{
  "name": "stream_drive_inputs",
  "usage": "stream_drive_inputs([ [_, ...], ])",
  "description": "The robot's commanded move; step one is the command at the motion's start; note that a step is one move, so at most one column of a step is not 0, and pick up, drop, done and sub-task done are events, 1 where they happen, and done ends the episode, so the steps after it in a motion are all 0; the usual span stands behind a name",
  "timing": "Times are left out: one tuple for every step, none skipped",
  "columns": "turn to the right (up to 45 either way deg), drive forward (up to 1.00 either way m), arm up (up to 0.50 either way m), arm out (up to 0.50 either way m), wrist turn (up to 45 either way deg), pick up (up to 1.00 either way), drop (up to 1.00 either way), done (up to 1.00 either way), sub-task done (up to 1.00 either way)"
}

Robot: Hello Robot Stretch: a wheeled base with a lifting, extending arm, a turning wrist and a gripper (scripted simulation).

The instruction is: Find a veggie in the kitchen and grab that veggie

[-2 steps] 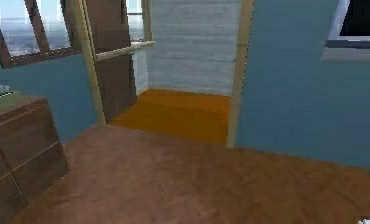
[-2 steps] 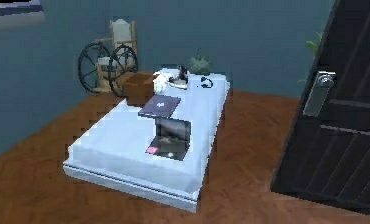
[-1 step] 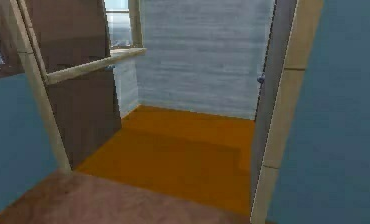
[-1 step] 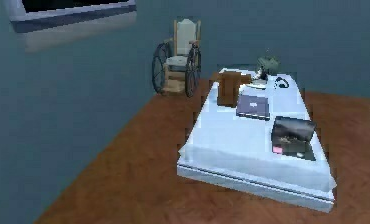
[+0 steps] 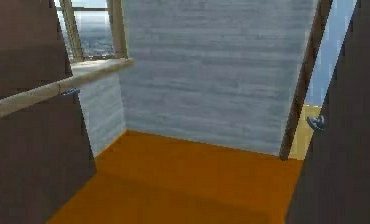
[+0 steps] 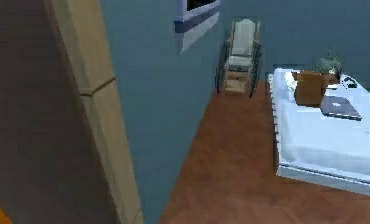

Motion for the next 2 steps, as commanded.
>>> stream_drive_inputs([
  [9.0, 0.00, 0.00, 0.00, 0.0, 0.00, 0.00, 0.00, 0.00],
  [3.0, 0.00, 0.00, 0.00, 0.0, 0.00, 0.00, 0.00, 0.00],
])
